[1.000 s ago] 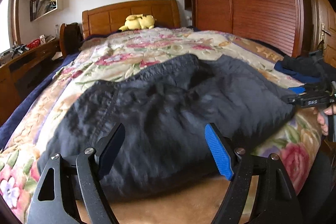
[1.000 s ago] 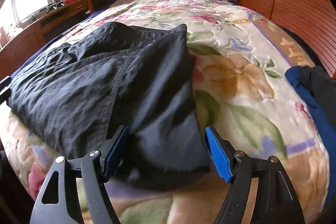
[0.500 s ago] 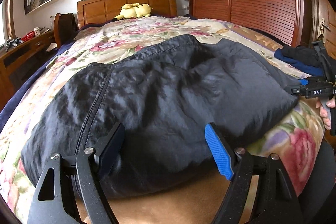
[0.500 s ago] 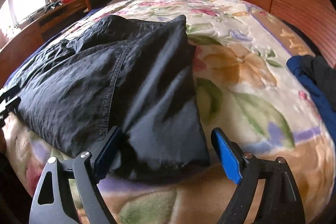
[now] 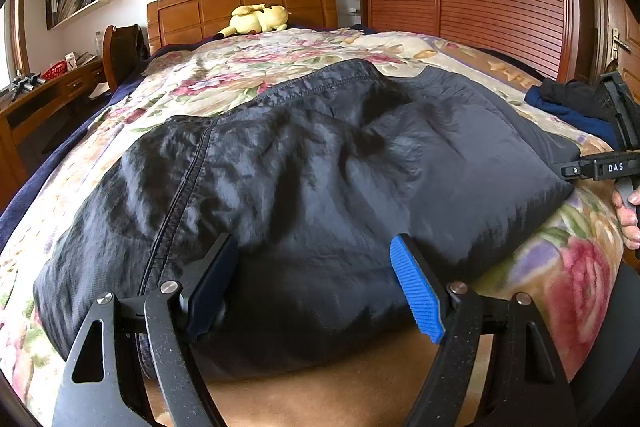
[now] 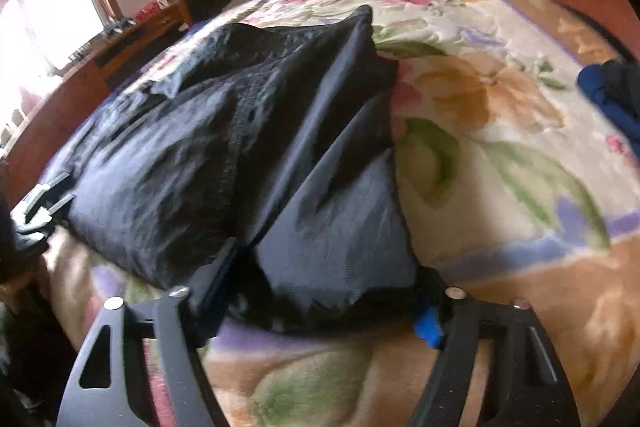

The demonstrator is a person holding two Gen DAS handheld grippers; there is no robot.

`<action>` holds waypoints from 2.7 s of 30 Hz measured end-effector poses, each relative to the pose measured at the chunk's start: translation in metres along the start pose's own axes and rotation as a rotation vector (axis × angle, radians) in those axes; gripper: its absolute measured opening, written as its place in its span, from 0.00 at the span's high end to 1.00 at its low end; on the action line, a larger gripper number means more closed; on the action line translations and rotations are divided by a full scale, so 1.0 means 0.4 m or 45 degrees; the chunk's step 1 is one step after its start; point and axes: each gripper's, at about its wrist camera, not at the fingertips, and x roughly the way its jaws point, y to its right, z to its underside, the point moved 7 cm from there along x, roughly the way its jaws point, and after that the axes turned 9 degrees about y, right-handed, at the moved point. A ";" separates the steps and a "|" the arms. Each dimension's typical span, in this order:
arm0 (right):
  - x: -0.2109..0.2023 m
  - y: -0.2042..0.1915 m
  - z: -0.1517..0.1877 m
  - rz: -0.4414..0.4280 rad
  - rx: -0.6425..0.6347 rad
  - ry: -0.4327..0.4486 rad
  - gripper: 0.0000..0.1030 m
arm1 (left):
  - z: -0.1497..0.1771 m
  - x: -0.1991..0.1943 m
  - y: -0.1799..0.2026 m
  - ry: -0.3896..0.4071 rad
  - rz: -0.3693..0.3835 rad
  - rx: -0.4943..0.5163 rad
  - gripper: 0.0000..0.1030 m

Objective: Fold large clothes

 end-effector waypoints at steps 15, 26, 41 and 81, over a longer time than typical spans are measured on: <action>-0.011 -0.035 -0.015 -0.027 -0.095 0.073 0.77 | 0.000 -0.001 -0.001 0.000 0.001 -0.001 0.23; -0.104 -0.127 -0.136 -0.053 -0.150 0.285 0.84 | -0.008 -0.038 -0.005 0.025 0.039 -0.029 0.23; -0.051 -0.440 -0.300 -0.250 -0.349 0.443 0.86 | -0.061 -0.232 -0.256 0.168 -0.186 -0.158 0.23; 0.193 -0.838 -0.243 -0.449 -0.672 0.247 0.26 | -0.046 -0.429 -0.489 0.294 -0.437 -0.289 0.23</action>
